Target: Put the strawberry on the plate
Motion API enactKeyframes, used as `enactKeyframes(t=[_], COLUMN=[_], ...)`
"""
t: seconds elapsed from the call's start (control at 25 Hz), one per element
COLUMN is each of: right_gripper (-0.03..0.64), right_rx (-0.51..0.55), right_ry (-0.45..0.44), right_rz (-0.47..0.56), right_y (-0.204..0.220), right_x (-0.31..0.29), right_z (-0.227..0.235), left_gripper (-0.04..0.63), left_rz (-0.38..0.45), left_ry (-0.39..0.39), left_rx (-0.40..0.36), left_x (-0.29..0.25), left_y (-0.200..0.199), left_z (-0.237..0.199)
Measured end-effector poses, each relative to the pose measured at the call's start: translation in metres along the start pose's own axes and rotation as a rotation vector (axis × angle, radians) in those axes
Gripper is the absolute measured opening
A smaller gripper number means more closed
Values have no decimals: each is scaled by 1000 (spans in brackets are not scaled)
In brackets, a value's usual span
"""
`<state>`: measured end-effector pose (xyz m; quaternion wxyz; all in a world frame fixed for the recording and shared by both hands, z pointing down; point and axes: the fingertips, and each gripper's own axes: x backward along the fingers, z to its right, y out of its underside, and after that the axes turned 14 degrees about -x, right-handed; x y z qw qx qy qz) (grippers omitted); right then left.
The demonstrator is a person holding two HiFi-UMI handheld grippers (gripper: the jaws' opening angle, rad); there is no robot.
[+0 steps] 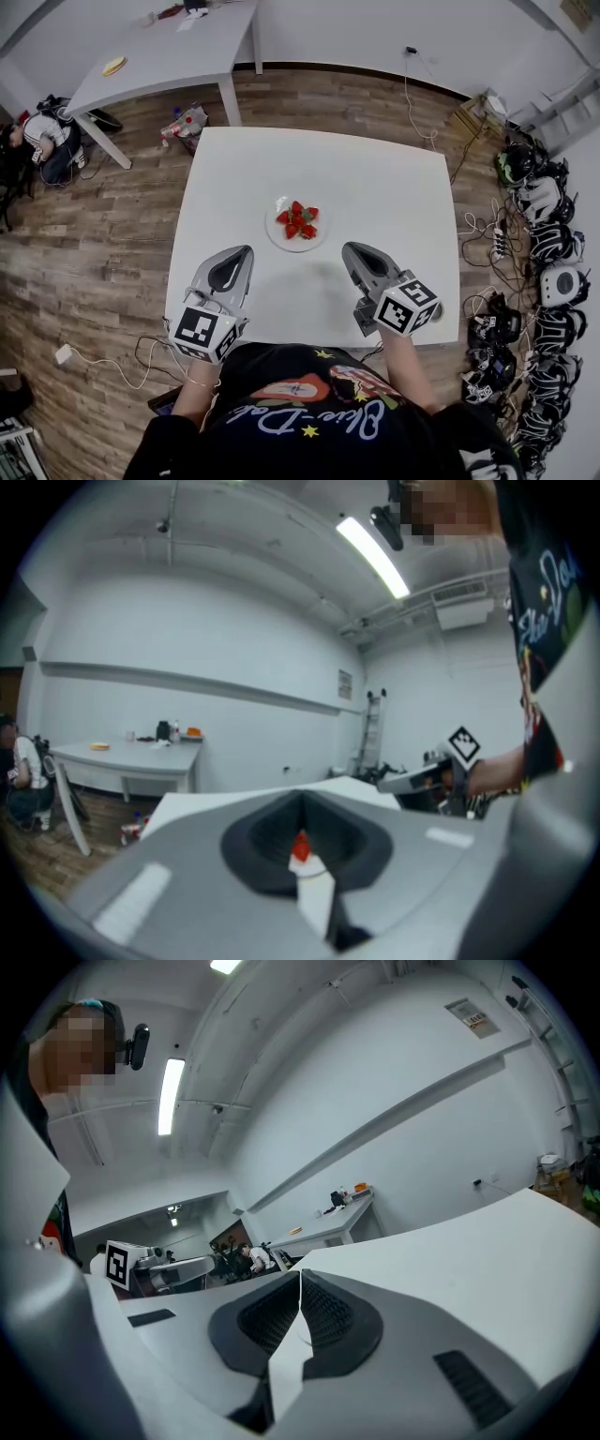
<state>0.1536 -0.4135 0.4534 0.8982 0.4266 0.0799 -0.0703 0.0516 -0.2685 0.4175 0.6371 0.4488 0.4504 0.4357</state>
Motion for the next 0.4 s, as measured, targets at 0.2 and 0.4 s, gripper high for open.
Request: enactKeyframes(t=[0.2,0.4], right_gripper=[21,21], right_rx=[-6,-13], right_ry=[-2,0], right_rz=[-13,-15], right_y=[3,2], right_x=[-3,-4], right_z=[-1,1], left_gripper=[-5,-5], left_rz=[-7,-14], left_ry=[1,-2], left_rx=[-10,-22], left_x=[1,-1], left_y=[-2,-3], left_z=[-1,-1])
